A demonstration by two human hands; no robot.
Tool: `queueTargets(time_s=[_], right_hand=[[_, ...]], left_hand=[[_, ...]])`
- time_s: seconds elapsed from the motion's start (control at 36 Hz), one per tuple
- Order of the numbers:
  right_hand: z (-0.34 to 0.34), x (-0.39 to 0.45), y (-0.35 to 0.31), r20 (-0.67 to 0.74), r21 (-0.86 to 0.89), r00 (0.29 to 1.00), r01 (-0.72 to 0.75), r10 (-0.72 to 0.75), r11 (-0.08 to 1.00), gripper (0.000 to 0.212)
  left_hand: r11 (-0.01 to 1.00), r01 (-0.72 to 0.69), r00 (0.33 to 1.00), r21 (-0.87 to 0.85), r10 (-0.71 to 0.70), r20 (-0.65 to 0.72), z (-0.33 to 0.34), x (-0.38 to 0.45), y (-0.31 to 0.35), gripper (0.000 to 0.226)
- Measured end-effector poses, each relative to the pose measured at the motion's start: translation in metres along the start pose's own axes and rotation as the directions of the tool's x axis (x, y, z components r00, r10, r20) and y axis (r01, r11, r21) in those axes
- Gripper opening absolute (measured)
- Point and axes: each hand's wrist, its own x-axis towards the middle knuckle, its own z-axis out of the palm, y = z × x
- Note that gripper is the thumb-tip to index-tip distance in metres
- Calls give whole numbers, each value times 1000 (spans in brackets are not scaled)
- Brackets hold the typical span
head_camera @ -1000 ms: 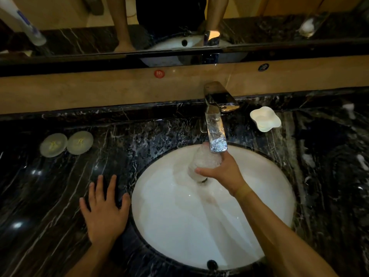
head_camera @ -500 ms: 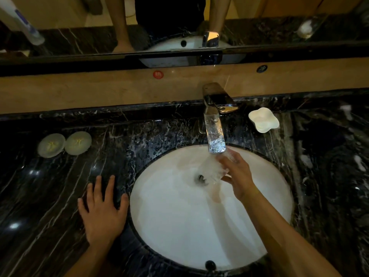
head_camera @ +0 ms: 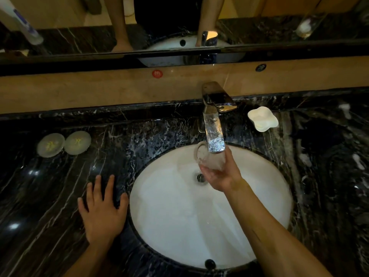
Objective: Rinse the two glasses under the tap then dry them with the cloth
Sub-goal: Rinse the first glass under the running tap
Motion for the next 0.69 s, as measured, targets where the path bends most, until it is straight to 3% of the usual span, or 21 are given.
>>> queueTargets(time_s=[0.14, 0.28, 0.5, 0.69], right_hand=[[3, 4, 5, -59, 256, 998, -2, 17, 967, 70], [-8, 5, 2, 117, 420, 986, -157, 118, 894, 71], [-27, 5, 4, 330, 220, 928, -256, 175, 941, 63], [-29, -4, -3, 257, -97, 937, -221, 239, 970, 72]], left_hand=[[1000, -9, 1000, -4, 9, -2, 0, -1, 0, 74], [1000, 0, 1000, -15, 0, 5, 0, 0, 0, 74], [1000, 4, 1000, -16, -4, 6, -1, 0, 0, 75], [1000, 1, 1000, -17, 0, 8, 0, 0, 0, 75]])
